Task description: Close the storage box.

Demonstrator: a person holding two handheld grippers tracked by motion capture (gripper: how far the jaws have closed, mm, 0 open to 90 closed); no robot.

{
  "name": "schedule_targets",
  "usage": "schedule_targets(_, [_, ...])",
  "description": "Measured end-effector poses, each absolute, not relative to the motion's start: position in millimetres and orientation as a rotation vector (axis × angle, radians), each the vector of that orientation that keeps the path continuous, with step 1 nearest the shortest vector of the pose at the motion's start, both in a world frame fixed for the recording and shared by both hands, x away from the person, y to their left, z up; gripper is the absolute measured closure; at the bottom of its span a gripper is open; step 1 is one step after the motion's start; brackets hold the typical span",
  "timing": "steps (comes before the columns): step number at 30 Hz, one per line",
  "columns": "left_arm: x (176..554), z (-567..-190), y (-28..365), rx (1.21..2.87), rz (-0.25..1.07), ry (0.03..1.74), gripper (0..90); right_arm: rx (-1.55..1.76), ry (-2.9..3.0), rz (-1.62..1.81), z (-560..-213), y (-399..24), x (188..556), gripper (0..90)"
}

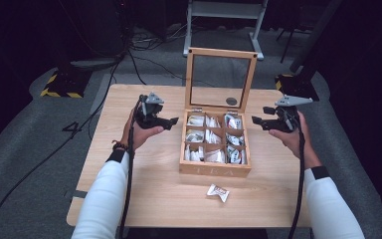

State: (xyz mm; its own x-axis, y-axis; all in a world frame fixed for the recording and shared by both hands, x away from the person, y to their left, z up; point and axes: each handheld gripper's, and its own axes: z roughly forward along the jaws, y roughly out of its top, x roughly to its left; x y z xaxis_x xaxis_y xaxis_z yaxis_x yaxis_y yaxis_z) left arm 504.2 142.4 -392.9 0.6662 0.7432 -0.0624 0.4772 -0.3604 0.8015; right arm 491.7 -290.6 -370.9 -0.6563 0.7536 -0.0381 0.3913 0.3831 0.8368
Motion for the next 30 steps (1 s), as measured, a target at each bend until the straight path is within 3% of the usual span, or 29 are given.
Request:
schedule_targets(17, [581,-392,93,2.104,0.434,1.065,20.4,1.133,2.25,1.136,-380,-259,563,33.3])
schedule_targets(30, [601,-385,78,2.101,0.436,1.148,21.7,1.23,2.232,1.131,-389,-243,588,32.7])
